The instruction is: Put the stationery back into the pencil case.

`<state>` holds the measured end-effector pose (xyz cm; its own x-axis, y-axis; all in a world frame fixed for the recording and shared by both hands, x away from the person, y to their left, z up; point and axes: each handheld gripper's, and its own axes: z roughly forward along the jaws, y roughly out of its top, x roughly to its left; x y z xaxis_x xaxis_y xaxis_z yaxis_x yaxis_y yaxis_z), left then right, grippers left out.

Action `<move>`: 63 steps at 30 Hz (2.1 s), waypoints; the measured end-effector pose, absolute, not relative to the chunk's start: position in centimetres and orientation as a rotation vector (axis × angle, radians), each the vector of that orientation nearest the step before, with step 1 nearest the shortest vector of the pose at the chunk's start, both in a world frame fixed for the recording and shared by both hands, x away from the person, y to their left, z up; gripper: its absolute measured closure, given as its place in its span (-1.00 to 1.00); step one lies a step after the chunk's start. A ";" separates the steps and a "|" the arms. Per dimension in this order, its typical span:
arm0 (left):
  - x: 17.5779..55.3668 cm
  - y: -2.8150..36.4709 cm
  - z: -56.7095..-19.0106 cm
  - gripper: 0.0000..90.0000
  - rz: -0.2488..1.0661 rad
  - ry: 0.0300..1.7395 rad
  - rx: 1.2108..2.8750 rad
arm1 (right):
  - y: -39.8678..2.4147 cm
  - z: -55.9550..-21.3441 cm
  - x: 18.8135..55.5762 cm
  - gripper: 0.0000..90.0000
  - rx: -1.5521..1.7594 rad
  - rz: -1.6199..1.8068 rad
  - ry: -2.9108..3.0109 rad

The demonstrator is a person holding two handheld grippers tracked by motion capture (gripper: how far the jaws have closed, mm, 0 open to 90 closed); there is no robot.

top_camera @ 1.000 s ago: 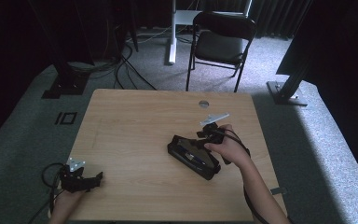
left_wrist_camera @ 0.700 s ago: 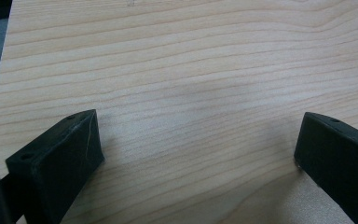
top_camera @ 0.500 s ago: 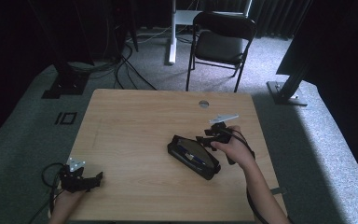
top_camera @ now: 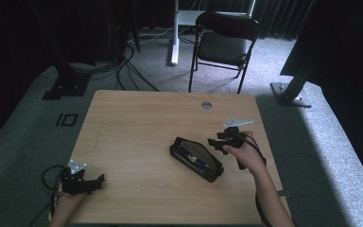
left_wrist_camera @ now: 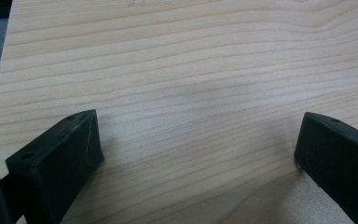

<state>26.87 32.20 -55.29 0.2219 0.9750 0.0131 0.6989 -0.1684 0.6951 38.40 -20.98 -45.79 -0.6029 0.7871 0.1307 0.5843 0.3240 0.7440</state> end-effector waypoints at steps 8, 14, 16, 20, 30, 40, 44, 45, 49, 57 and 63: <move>26.9 32.2 -55.3 -0.98 0.637 1.538 1.938 | -22.7 -46.9 38.0 -0.02 1.288 1.147 2.304; 26.9 32.2 -55.3 -0.98 0.637 1.538 1.938 | -23.9 -48.2 37.6 -0.06 1.323 1.148 2.274; 26.9 32.2 -55.3 -0.98 0.637 1.538 1.938 | -24.3 -48.5 37.4 -0.07 1.333 1.149 2.264; 26.9 32.2 -55.3 -0.98 0.637 1.538 1.937 | -24.9 -49.1 36.9 -0.10 1.342 1.137 2.243; 26.9 32.2 -55.3 -0.98 0.637 1.538 1.938 | -26.4 -50.5 35.7 -0.13 1.396 1.118 2.195; 26.9 32.2 -55.3 -0.98 0.637 1.538 1.937 | -27.3 -51.5 34.4 -0.22 1.415 1.095 2.168; 26.9 32.2 -55.3 -0.98 0.637 1.538 1.937 | -27.7 -51.7 33.8 -0.25 1.418 1.088 2.160; 26.9 32.2 -55.3 -0.98 0.637 1.538 1.938 | -27.8 -51.8 33.7 -0.26 1.419 1.088 2.159; 26.9 32.2 -55.3 -0.98 0.637 1.538 1.937 | -28.1 -52.1 33.4 -0.33 1.429 1.101 2.145; 26.9 32.2 -55.3 -0.98 0.638 1.537 1.936 | -29.1 -52.8 32.7 -0.44 1.466 1.089 2.087; 26.9 32.2 -55.3 -0.98 0.638 1.537 1.939 | -29.7 -53.1 31.9 -0.51 1.487 1.077 2.024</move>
